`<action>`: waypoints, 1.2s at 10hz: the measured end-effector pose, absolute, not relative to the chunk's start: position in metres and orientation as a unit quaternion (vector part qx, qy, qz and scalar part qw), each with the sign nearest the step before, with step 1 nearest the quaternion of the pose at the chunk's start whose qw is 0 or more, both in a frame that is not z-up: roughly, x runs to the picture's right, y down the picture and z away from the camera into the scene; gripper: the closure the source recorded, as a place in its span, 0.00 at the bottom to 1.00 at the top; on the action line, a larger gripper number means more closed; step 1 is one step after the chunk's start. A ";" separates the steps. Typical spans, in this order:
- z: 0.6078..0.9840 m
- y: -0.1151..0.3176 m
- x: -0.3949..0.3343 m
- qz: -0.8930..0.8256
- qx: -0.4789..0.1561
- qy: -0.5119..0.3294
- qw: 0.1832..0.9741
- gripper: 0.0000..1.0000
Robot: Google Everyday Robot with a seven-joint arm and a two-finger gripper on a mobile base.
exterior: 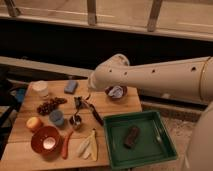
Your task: Place fork in metal cup
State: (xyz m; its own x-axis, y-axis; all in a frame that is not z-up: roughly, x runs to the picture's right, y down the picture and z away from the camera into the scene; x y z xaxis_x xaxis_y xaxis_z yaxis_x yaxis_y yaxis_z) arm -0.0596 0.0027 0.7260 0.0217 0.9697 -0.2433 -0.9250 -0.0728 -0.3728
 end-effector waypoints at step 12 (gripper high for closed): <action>0.751 0.055 -0.082 0.710 -0.248 -0.040 0.658 1.00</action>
State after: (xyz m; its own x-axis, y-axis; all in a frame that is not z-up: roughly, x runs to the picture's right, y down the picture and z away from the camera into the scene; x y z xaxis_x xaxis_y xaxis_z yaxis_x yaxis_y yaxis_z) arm -0.0820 0.0549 0.7513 -0.0109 0.9541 -0.2994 -0.9143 -0.1308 -0.3834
